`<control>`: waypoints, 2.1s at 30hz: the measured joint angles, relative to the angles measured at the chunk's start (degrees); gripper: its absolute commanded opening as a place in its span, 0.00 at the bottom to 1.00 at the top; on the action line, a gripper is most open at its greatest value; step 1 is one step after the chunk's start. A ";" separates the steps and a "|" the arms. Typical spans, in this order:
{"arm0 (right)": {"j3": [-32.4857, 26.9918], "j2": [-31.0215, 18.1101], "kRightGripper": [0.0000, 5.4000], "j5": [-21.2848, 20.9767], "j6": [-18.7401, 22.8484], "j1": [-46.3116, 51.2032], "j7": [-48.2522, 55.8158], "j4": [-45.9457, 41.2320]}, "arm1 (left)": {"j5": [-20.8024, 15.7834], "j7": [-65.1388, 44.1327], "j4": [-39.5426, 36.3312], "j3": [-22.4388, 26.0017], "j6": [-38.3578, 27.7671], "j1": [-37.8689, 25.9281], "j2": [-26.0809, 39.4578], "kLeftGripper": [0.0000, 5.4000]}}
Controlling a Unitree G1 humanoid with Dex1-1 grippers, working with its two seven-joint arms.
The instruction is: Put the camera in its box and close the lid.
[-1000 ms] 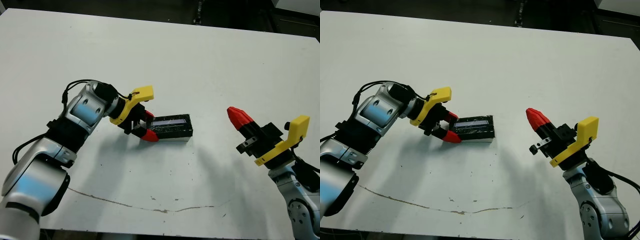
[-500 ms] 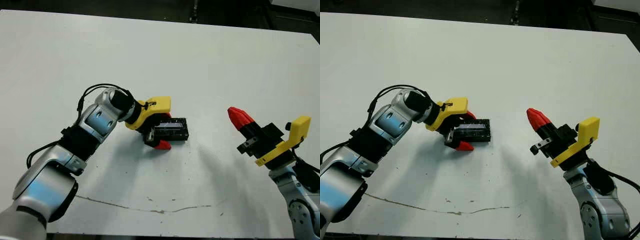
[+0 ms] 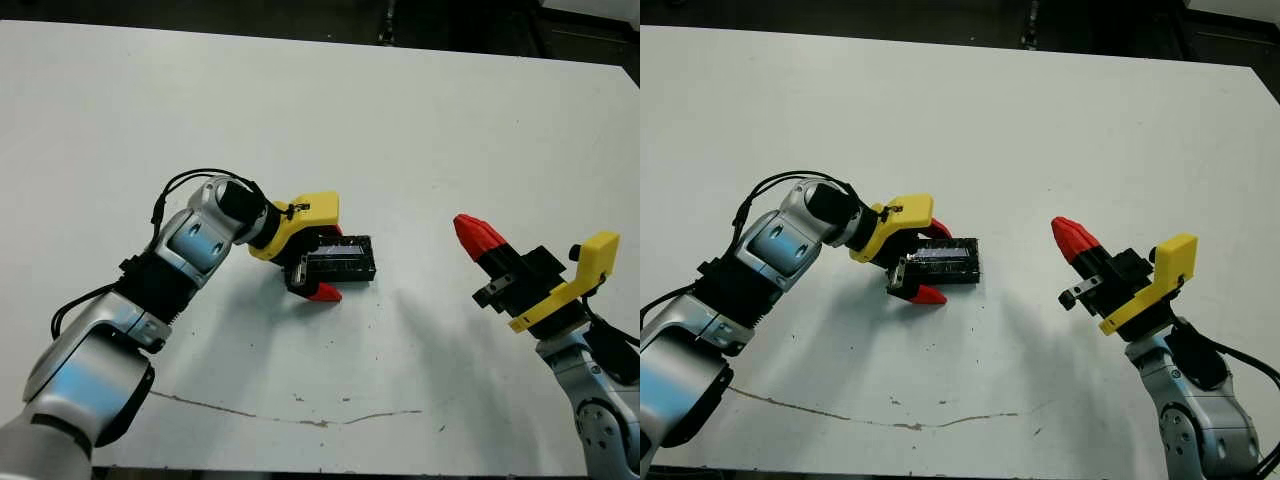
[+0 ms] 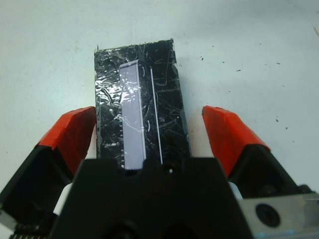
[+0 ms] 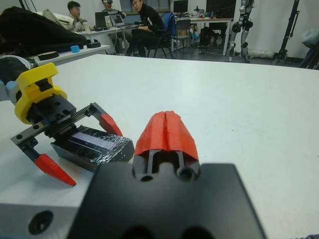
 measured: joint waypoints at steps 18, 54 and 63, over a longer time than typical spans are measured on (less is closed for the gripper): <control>0.04 -0.05 0.00 -0.03 -0.02 0.00 0.27 0.13 | -2.66 1.93 -4.42 6.54 -1.62 6.19 10.50 1.00; 1.01 0.07 0.00 -1.24 -0.14 -0.20 0.35 0.45 | -19.55 33.41 -27.78 33.33 6.11 21.15 1.66 0.67; 1.04 1.15 0.00 -1.27 -0.11 -0.23 -1.01 0.73 | -22.12 42.73 -33.26 27.41 5.54 23.36 -9.14 0.42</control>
